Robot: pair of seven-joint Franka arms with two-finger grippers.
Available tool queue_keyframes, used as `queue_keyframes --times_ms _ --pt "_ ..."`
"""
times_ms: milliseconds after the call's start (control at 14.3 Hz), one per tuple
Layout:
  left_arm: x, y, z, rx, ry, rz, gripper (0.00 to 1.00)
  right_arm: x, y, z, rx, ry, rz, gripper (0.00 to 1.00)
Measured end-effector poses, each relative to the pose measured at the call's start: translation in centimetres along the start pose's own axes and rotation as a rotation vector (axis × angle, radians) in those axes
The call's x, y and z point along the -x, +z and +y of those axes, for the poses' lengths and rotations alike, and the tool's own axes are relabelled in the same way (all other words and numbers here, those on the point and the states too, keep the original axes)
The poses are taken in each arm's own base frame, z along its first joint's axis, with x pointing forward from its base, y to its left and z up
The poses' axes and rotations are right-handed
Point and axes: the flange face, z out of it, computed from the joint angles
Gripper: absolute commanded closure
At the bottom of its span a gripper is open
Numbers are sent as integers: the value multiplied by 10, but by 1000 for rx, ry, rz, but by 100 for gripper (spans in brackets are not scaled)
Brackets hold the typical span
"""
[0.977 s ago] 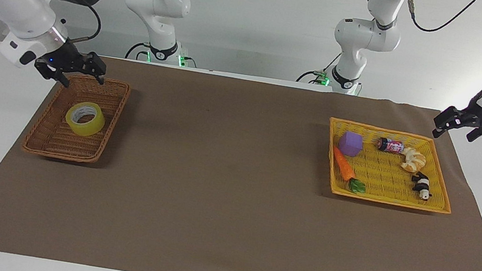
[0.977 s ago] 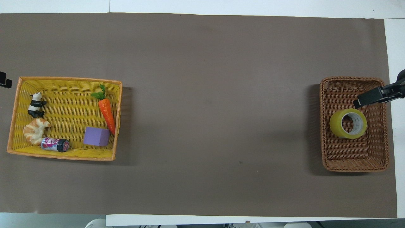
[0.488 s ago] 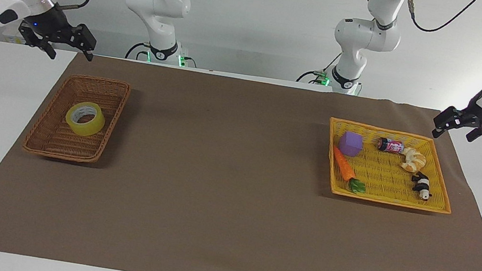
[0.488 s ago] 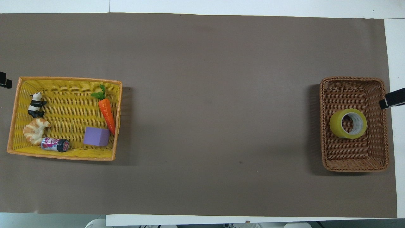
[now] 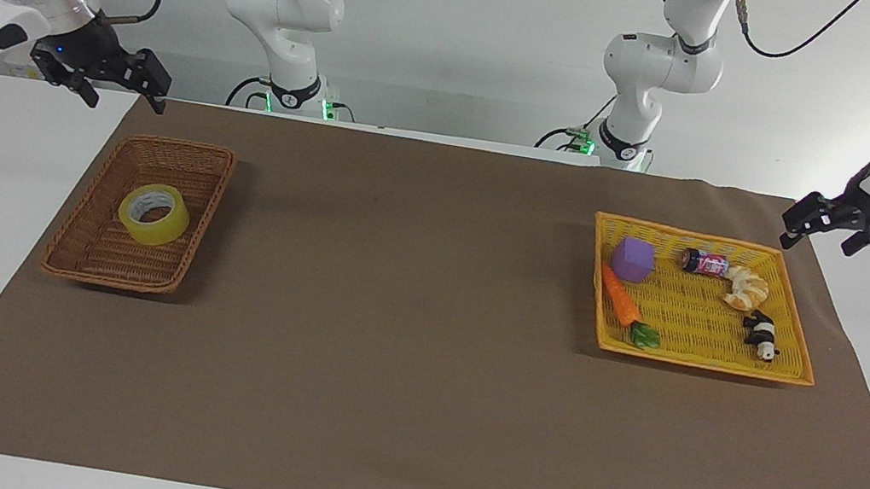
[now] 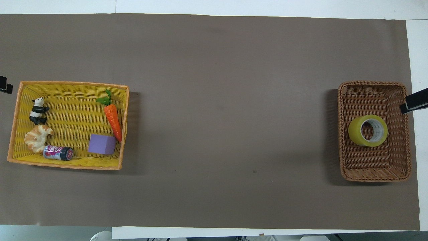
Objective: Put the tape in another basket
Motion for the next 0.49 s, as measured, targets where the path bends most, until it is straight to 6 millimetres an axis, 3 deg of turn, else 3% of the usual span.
queue_keyframes --times_ms 488 --pt "0 0 0 0 0 0 0 -5 15 -1 -1 12 -13 0"
